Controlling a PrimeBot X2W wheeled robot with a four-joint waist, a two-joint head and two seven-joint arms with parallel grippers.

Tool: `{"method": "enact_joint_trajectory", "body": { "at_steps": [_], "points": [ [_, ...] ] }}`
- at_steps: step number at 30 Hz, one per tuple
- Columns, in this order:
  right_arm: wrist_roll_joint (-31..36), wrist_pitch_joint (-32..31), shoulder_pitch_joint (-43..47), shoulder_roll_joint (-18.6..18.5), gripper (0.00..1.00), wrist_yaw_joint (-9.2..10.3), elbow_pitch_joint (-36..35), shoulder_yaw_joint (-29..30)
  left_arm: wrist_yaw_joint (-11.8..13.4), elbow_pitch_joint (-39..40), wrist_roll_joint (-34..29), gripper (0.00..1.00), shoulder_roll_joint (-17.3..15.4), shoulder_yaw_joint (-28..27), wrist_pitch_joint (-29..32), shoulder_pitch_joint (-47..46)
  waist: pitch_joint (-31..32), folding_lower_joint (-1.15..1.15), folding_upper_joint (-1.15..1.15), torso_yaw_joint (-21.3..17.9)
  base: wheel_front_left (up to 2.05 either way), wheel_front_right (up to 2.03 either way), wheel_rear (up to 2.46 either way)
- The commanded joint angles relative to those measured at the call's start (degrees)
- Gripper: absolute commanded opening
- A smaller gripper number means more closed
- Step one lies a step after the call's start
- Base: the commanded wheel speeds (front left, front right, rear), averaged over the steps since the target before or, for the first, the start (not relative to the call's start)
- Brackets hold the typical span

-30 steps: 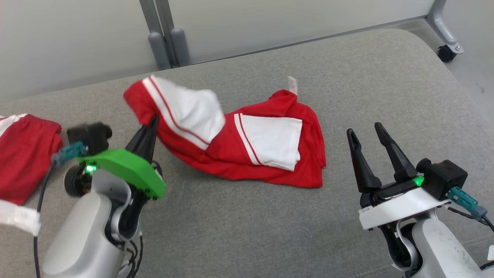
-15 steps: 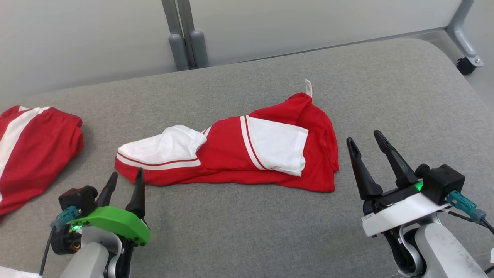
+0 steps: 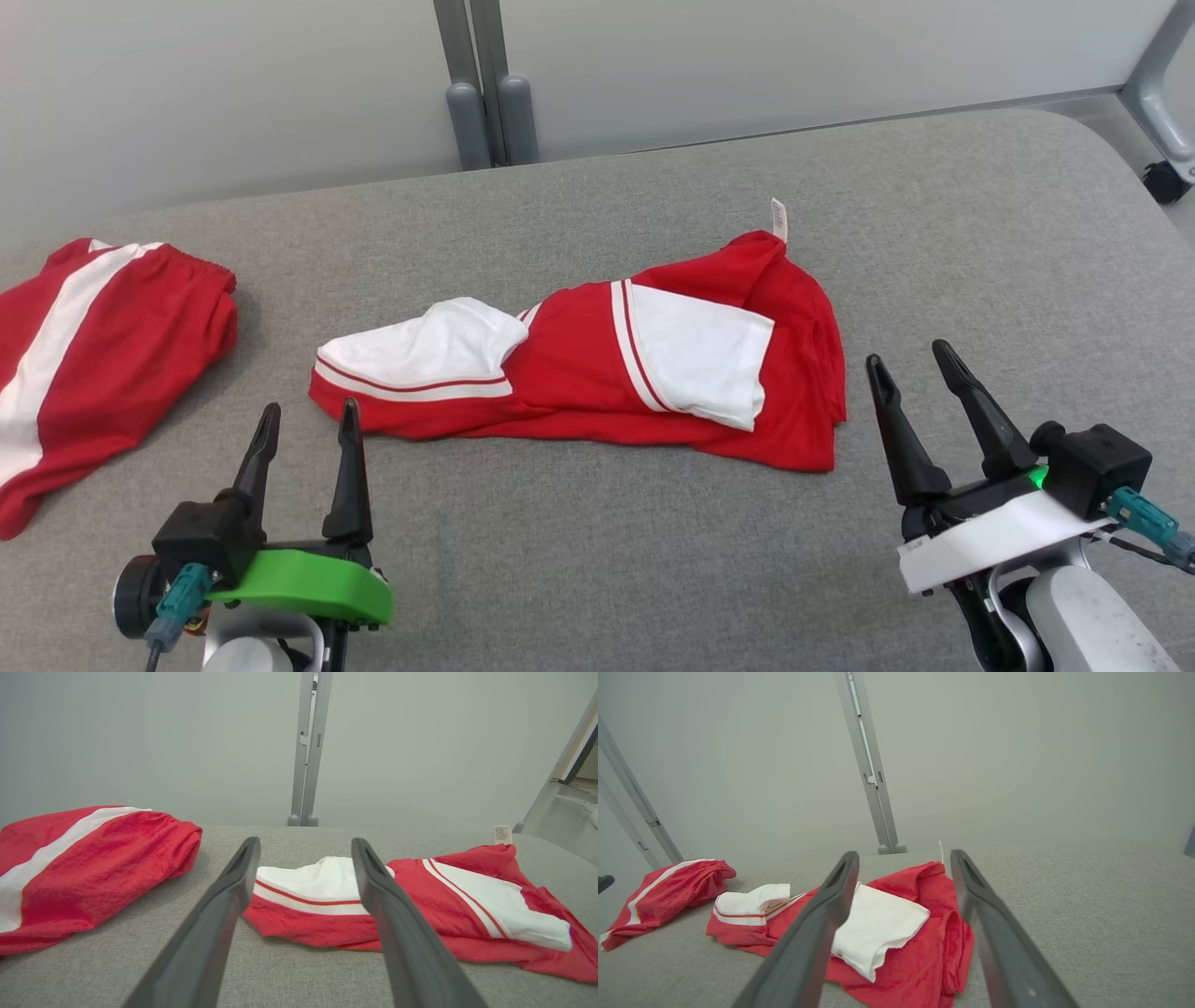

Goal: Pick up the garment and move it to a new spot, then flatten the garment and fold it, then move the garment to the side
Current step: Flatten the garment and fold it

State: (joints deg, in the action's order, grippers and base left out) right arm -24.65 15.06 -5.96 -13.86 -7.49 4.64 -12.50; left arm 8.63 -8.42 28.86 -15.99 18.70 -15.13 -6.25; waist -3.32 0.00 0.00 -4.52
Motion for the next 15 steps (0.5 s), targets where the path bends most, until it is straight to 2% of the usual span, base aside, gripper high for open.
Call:
{"method": "enact_joint_trajectory", "body": {
  "at_steps": [1, 9, 15],
  "points": [
    [-0.34, 0.15, 0.56, 0.02, 1.0, 0.0, -0.03, 0.08, 0.44, 0.72, -0.6, 1.0, 0.27, -0.07, -0.01, 0.91, -0.23, 0.0, 0.0, 0.28, 0.0, 0.0, 0.0],
    [-1.02, 0.15, -0.25, -0.52, 1.0, 0.0, 1.54, -0.07, 0.08, 1.83, -2.3, 1.0, 1.17, -0.2, -0.02, 0.57, -0.96, 0.0, 0.0, 1.44, 0.0, 0.0, 0.0],
    [-6.63, -9.71, -3.5, 0.57, 1.0, 0.0, 8.06, -1.7, 0.28, 1.99, -2.62, 1.0, 0.03, -1.06, -0.02, 0.05, -1.65, 0.0, 0.0, 3.48, 0.0, 0.0, 0.0]
  ]
}}
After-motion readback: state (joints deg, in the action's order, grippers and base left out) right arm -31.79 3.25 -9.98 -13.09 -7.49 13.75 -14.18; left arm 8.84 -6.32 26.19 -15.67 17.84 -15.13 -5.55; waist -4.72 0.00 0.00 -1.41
